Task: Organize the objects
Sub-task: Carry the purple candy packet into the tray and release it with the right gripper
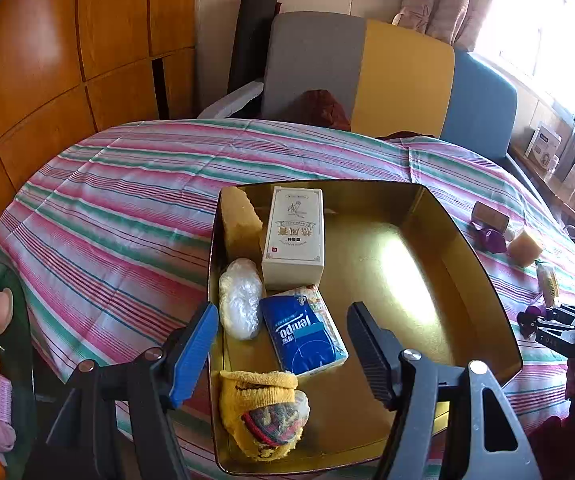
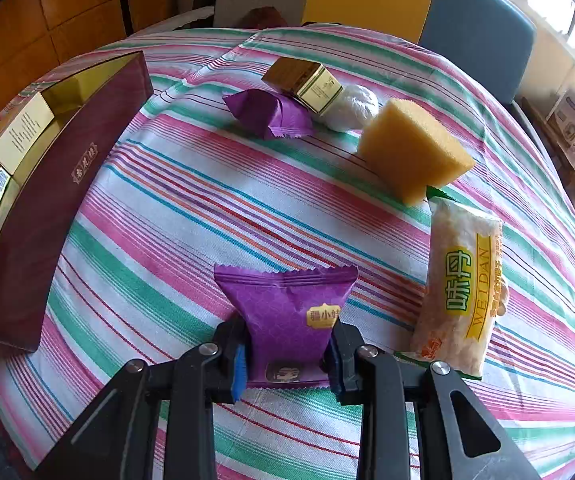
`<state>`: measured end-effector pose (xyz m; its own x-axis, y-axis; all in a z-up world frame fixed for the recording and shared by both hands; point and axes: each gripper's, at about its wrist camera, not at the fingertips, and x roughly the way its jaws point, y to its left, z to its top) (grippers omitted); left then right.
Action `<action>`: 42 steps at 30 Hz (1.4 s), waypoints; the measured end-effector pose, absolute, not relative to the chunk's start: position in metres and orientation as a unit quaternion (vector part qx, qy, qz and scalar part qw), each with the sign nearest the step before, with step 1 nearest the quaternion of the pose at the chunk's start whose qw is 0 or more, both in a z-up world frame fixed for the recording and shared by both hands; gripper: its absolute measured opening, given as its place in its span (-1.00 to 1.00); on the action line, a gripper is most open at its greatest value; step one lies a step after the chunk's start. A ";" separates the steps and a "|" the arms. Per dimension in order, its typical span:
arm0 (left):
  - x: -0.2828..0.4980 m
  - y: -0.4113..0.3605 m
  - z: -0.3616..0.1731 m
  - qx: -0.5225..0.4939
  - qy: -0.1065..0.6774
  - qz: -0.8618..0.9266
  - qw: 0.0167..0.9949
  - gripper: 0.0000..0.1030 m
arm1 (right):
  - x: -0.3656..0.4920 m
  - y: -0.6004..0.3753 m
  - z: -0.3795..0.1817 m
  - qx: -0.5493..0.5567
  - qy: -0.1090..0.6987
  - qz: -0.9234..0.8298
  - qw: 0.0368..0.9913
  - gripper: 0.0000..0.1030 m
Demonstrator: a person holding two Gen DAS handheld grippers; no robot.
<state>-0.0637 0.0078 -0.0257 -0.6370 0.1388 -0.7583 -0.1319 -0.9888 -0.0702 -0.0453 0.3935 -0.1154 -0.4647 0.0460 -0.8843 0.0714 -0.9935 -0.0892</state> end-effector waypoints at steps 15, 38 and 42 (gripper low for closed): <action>-0.034 -0.018 0.019 -0.326 -0.053 0.939 0.092 0.31 | -0.055 0.384 -0.090 0.524 0.006 -0.849 -0.060 -0.42; -0.054 -0.080 -0.037 -0.405 -0.082 0.910 0.017 0.31 | -0.196 0.162 -0.075 0.517 -0.041 -0.851 0.087 -0.41; -0.057 -0.077 -0.045 -0.420 -0.081 0.904 0.026 0.31 | -0.215 0.146 -0.089 0.516 -0.045 -0.850 0.094 -0.31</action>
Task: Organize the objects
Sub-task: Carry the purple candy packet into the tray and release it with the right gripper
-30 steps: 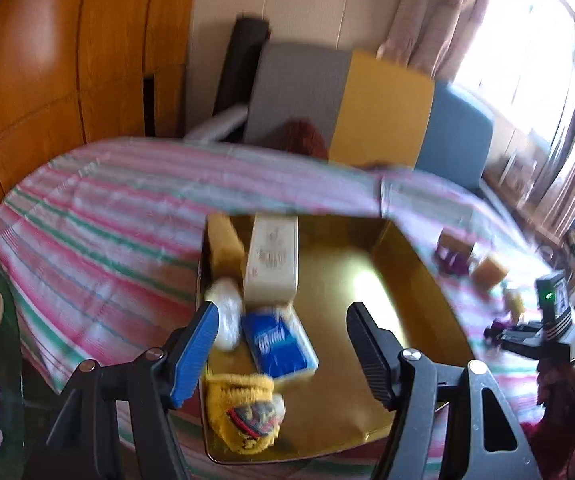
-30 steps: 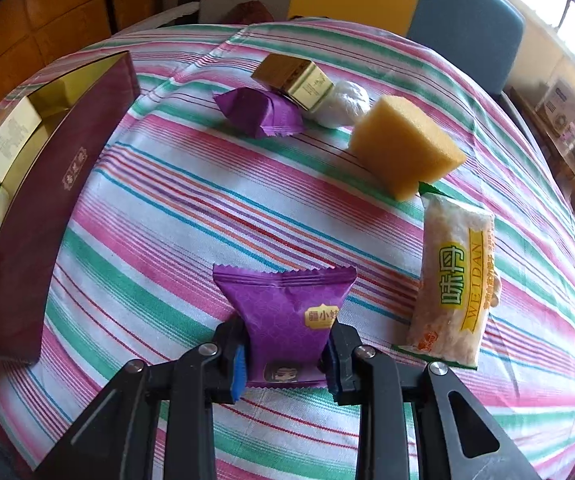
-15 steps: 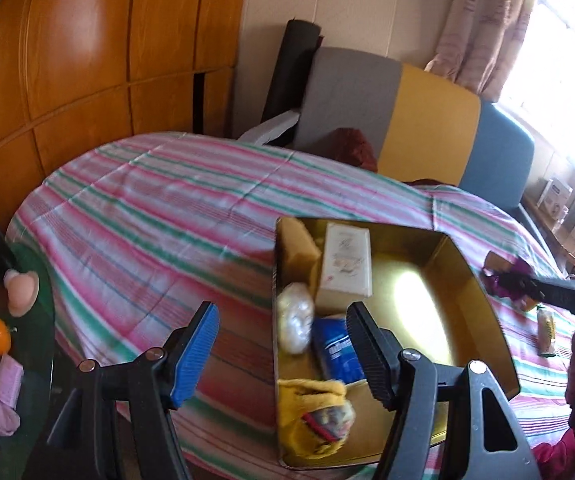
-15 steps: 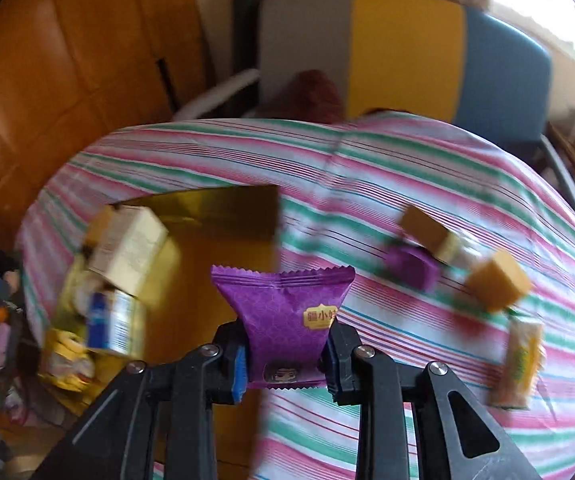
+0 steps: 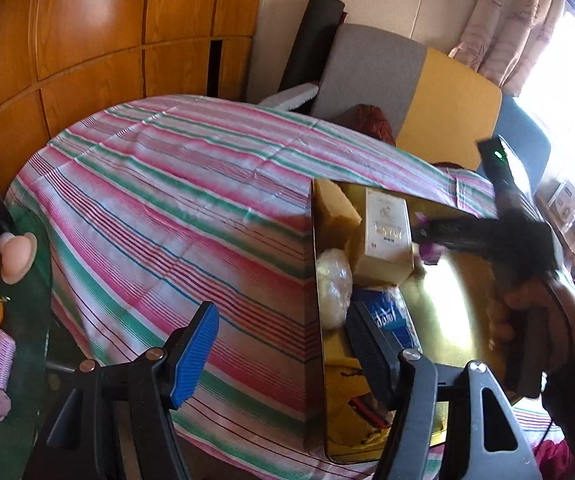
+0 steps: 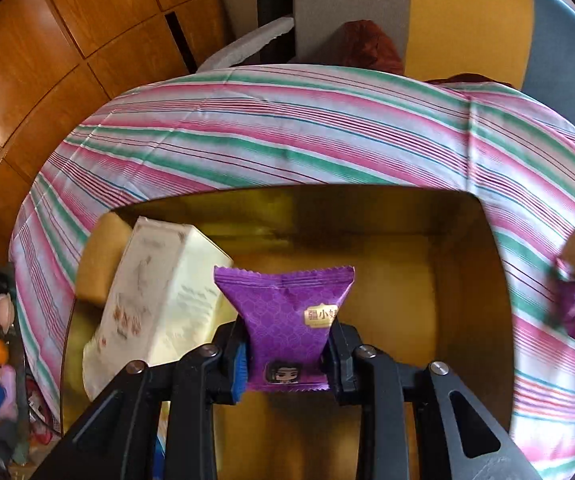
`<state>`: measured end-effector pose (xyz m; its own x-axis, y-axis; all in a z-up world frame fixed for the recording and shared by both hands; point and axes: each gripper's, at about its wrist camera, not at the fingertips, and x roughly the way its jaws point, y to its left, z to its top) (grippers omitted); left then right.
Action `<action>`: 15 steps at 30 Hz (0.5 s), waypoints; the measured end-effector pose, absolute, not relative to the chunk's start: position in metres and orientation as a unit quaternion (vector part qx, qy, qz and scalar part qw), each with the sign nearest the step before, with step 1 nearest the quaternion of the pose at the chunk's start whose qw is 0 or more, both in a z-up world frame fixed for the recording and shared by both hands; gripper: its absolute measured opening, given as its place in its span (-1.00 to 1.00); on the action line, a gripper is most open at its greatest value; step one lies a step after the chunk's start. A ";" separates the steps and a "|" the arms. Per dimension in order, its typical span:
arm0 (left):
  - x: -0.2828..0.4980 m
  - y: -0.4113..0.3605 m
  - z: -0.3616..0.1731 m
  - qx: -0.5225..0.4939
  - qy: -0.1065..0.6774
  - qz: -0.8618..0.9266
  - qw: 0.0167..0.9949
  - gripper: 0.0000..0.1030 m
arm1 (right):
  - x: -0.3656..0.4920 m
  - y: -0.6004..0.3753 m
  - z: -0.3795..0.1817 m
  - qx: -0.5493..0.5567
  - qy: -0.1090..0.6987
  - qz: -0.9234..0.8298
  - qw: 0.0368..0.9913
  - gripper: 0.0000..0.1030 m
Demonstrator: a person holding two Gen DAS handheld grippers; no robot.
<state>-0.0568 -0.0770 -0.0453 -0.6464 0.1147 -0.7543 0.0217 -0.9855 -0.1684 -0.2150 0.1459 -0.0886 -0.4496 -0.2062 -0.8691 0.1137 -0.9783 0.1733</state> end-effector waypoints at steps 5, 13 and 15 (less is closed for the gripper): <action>-0.057 -0.070 -0.046 -0.422 -0.072 0.903 0.034 0.31 | -0.216 0.137 -0.090 0.510 -0.034 -0.854 0.099 -0.03; -0.055 -0.067 -0.039 -0.414 -0.070 0.907 0.034 0.30 | -0.179 0.142 -0.062 0.468 0.023 -0.880 0.079 0.23; -0.053 -0.065 -0.037 -0.413 -0.069 0.907 0.036 0.30 | -0.165 0.147 -0.054 0.453 0.034 -0.888 0.073 0.27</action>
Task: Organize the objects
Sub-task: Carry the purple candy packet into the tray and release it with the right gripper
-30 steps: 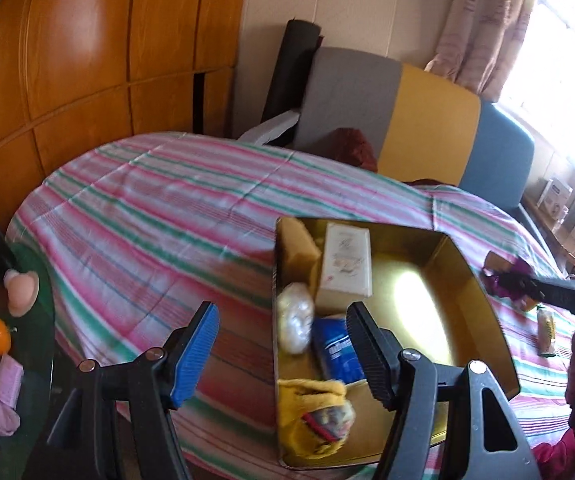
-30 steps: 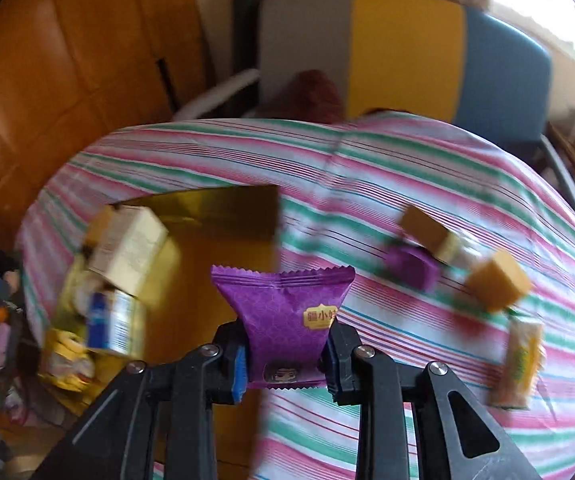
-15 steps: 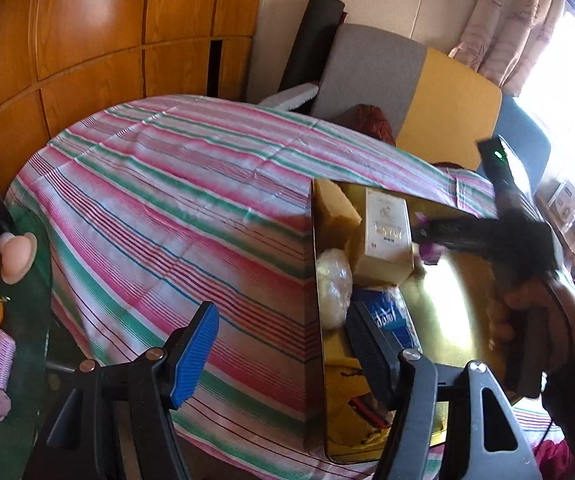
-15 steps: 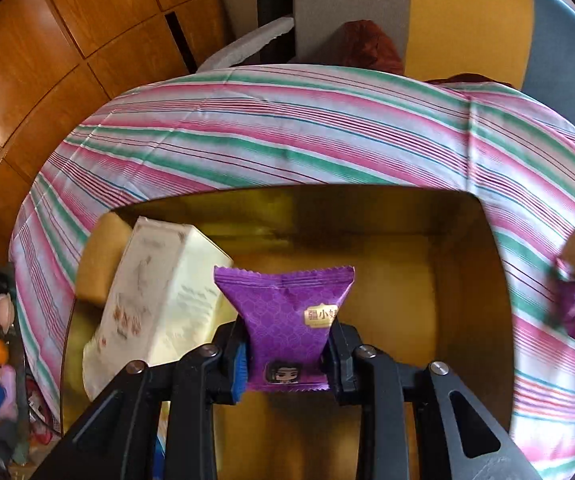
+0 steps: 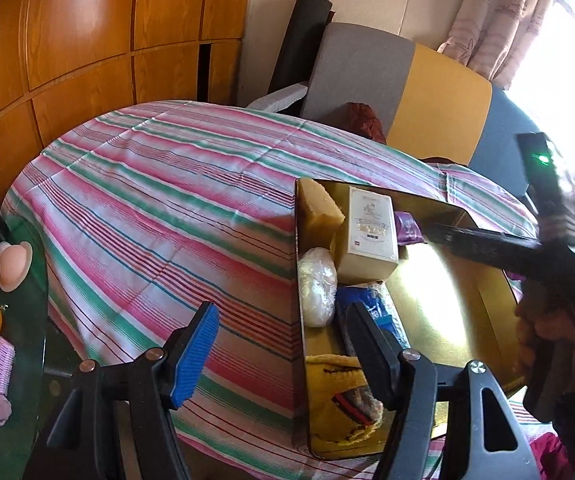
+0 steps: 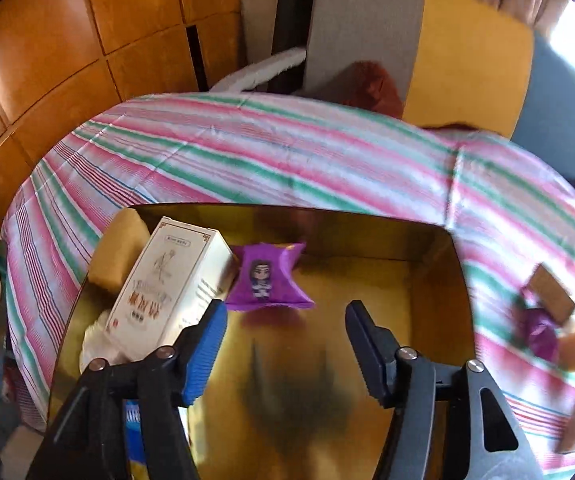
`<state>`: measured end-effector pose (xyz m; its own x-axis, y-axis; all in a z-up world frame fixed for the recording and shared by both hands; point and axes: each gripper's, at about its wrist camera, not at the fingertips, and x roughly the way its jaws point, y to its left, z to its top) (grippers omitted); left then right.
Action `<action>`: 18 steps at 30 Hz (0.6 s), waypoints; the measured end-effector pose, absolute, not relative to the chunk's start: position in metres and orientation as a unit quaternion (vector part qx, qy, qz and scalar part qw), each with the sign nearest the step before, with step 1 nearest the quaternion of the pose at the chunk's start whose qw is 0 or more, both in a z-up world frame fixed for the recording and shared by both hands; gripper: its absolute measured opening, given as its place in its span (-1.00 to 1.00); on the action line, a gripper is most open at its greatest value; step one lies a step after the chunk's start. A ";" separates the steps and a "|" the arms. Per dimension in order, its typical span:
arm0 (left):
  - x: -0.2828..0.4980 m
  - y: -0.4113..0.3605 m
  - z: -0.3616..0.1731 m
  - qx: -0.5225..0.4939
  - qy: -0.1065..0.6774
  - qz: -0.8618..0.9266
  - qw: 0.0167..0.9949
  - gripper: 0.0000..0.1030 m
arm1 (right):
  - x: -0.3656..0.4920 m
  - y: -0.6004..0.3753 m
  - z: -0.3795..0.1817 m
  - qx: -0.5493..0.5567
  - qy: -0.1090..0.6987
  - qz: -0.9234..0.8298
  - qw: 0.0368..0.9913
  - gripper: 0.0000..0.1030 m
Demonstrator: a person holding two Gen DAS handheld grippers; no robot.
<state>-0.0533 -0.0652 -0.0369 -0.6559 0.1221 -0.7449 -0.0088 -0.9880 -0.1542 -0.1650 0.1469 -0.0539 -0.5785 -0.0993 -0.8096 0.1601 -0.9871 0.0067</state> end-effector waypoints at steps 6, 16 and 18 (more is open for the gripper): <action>-0.050 -0.052 -0.034 -0.420 -0.064 0.904 0.048 0.30 | -0.129 0.167 -0.034 0.422 0.052 -0.903 0.058 0.30; -0.044 -0.009 -0.020 -0.417 -0.023 0.904 0.092 0.31 | -0.085 0.207 -0.011 0.384 0.049 -0.921 0.036 0.34; -0.045 -0.001 -0.016 -0.415 -0.013 0.904 0.097 0.30 | -0.078 0.216 -0.007 0.378 0.049 -0.924 0.029 0.35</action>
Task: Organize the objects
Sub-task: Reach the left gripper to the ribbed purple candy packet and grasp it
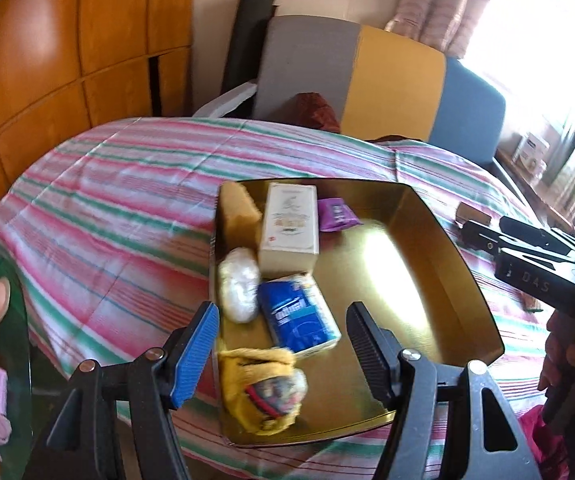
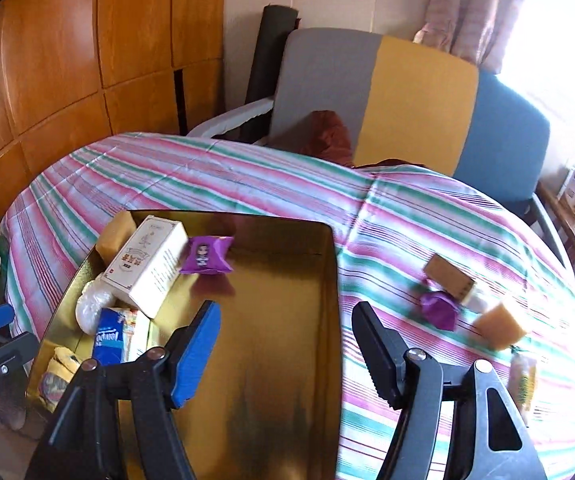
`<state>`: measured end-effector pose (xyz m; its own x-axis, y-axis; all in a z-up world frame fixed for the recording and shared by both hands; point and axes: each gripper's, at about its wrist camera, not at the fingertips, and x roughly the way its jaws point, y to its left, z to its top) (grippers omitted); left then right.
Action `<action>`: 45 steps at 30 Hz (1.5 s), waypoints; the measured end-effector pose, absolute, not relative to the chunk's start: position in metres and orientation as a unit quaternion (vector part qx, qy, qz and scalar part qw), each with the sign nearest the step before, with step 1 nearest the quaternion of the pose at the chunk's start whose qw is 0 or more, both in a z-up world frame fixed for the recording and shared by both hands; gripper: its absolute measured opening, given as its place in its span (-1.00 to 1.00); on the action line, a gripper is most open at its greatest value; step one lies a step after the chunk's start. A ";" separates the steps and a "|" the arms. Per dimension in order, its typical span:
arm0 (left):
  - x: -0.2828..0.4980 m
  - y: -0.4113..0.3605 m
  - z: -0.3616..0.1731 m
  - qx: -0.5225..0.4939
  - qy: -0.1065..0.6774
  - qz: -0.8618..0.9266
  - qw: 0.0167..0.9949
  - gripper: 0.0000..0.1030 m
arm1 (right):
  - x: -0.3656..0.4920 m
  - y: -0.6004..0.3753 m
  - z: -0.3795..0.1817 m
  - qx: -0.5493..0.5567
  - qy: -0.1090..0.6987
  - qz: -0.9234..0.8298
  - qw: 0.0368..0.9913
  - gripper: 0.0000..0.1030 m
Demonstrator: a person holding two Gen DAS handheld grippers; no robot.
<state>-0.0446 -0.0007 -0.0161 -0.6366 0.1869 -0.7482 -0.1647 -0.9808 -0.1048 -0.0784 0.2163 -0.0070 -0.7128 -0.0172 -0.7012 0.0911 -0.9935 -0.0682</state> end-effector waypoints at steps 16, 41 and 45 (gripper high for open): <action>-0.082 0.131 0.005 -0.422 0.056 0.876 0.227 0.13 | -0.046 0.395 -0.017 0.392 0.030 -0.913 -0.106 0.45; -0.182 0.353 -0.070 -0.533 0.141 0.777 0.304 0.41 | -0.026 0.523 -0.036 0.377 -0.178 -0.893 -0.168 0.48; -0.196 0.365 -0.079 -0.534 0.151 0.777 0.298 0.41 | -0.026 0.524 -0.035 0.374 -0.187 -0.893 -0.165 0.48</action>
